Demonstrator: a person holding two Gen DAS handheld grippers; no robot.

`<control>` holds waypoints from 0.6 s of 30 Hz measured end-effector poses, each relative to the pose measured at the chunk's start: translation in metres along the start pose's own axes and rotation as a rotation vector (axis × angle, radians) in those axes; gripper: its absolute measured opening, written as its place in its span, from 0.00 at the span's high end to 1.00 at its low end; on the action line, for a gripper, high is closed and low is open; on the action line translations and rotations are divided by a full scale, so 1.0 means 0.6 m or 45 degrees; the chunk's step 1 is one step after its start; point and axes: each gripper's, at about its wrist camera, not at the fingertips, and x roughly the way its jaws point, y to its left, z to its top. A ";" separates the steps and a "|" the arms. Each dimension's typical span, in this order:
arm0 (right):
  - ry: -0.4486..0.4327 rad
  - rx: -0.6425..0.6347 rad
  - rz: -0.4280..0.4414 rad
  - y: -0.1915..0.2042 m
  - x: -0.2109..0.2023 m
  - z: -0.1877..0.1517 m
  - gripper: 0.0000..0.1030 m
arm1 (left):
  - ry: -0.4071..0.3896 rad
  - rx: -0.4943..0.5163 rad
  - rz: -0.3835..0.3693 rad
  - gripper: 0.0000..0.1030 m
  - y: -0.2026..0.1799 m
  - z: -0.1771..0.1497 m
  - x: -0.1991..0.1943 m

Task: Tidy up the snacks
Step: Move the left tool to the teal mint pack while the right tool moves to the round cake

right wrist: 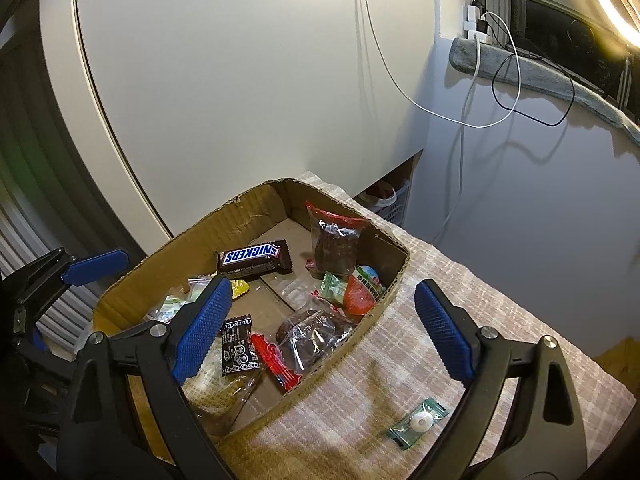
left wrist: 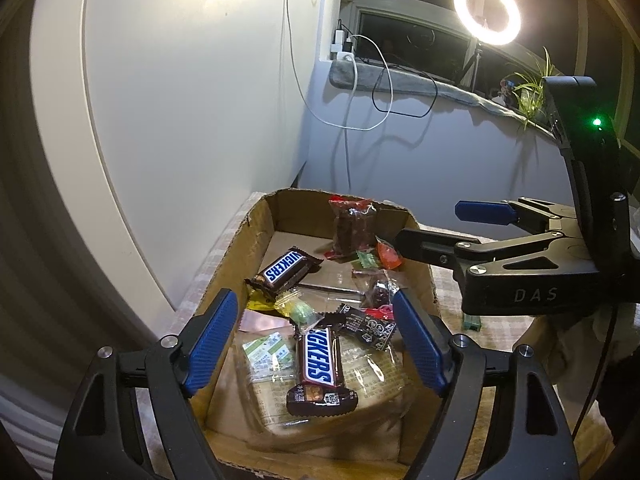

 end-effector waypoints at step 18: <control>-0.082 0.028 -0.023 -0.019 -0.085 -0.026 0.08 | -0.036 0.029 -0.045 0.22 -0.051 -0.002 -0.034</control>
